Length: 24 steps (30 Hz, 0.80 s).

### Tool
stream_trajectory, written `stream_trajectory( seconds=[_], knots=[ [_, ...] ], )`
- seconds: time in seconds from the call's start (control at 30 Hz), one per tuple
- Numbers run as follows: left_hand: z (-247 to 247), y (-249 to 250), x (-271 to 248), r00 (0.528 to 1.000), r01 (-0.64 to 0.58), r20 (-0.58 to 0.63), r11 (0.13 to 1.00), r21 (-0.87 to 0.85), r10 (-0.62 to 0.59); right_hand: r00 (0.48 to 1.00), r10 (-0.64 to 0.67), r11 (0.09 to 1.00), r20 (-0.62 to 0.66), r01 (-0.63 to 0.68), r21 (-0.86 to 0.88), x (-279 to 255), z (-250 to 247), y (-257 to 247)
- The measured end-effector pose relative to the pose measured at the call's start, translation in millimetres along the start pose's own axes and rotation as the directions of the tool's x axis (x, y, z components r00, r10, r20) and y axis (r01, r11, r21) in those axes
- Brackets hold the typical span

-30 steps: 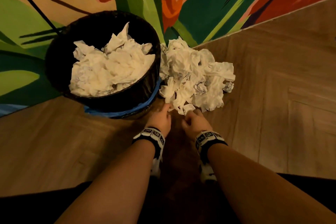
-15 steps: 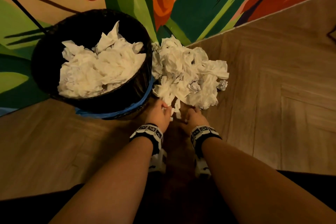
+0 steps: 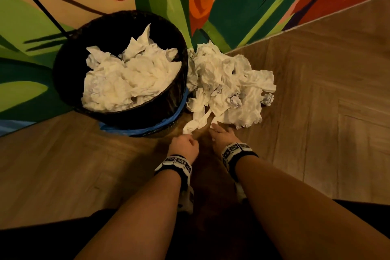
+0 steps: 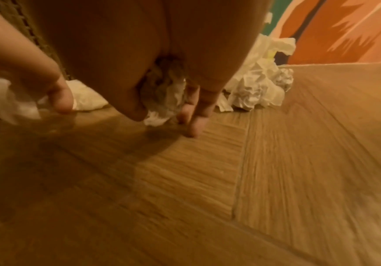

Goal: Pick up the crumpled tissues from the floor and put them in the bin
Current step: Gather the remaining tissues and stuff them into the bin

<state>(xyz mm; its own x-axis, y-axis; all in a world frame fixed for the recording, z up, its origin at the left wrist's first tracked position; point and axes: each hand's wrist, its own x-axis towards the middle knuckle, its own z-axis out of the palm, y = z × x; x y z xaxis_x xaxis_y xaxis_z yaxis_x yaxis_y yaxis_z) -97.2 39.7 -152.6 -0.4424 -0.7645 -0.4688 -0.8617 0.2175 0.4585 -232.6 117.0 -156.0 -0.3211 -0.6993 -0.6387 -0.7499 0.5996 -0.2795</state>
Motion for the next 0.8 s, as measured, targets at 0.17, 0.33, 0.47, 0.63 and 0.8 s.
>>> stream_trajectory(
  seconds=[0.17,0.33,0.47,0.63,0.8],
  knots=[
    [-1.0,-9.4,-1.9,0.995,0.026,0.094,1.000,-0.012,-0.024,0.991,0.069,0.996,-0.116,-0.063,0.057,-4.8,6.3,2.2],
    [5.8,-20.1,-4.8,0.995,0.020,0.097,0.989,0.144,-0.034,0.973,0.206,0.941,-0.107,-0.167,0.295,-14.3,22.5,9.7],
    [3.2,-21.5,-5.8,0.995,0.077,0.057,0.985,0.155,-0.087,0.959,0.278,0.941,-0.060,-0.260,0.216,-20.8,27.8,18.9],
    [-3.8,-31.0,-10.1,0.996,0.005,0.088,0.977,0.213,-0.025,0.943,0.300,0.932,-0.146,-0.257,0.255,-36.2,33.6,36.7],
    [-11.2,-27.7,-26.5,0.992,-0.008,0.121,0.980,0.200,-0.017,0.918,0.379,0.862,-0.115,-0.305,0.406,-48.8,14.7,33.6]
  ],
)
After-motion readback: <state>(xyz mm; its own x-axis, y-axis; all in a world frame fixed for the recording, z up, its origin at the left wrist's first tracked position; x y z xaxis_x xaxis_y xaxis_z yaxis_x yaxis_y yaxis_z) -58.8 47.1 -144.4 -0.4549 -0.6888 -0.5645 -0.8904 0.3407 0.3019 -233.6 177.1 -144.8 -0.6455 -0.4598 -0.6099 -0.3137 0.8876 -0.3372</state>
